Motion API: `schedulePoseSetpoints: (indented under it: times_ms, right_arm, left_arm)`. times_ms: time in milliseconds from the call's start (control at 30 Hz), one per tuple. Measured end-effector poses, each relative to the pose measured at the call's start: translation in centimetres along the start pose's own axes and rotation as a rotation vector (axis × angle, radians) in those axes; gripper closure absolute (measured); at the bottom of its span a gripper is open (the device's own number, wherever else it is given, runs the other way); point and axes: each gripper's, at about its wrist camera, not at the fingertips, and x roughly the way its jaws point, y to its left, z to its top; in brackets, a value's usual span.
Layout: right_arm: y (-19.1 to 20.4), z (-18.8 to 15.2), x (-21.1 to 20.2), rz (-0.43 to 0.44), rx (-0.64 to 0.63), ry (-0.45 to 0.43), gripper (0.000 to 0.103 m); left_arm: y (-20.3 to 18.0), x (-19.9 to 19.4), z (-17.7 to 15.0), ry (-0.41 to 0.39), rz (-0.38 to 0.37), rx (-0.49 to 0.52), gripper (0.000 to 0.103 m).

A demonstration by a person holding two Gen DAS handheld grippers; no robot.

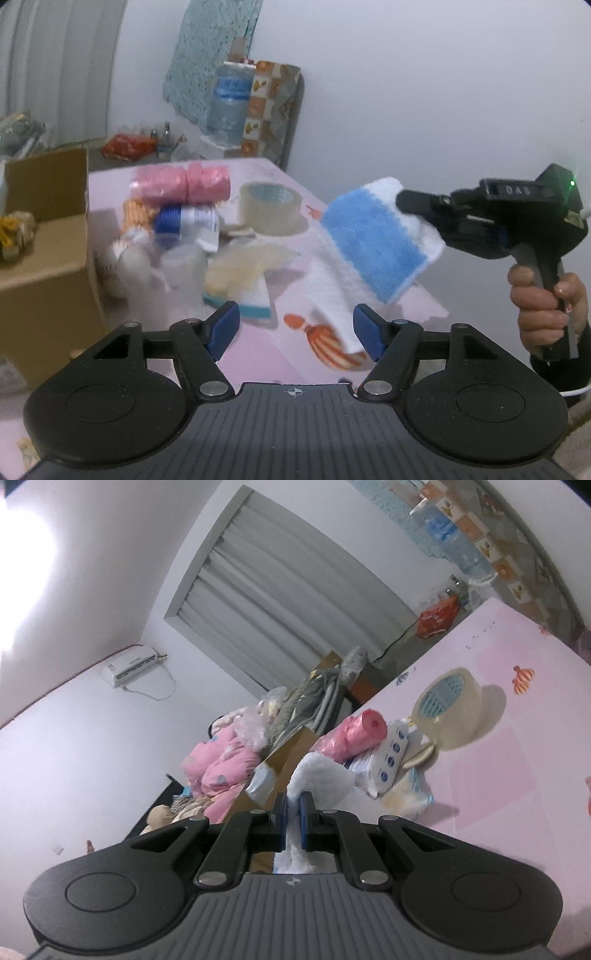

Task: Organize soft objects
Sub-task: 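Grasp the blue-and-white towel with the left gripper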

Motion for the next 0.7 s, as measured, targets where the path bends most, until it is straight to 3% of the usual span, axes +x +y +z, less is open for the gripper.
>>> schedulePoseSetpoints:
  times_ms: [300,467,700]
  right_arm:
    - [-4.7,-5.5,5.2,-0.044,0.173,0.188,0.056]
    - [-6.1,-6.1,5.8,-0.168,0.149,0.196,0.056]
    - [-6.9,-6.0,5.1,-0.203,0.138,0.204,0.054]
  left_arm:
    - [2.1,1.2,-1.6,0.115,-0.045,-0.101,0.029]
    - [2.0,3.4,-1.5,0.168,-0.063,-0.106,0.027]
    - [0.8,7.6,-1.0,0.241,-0.081,-0.076,0.032]
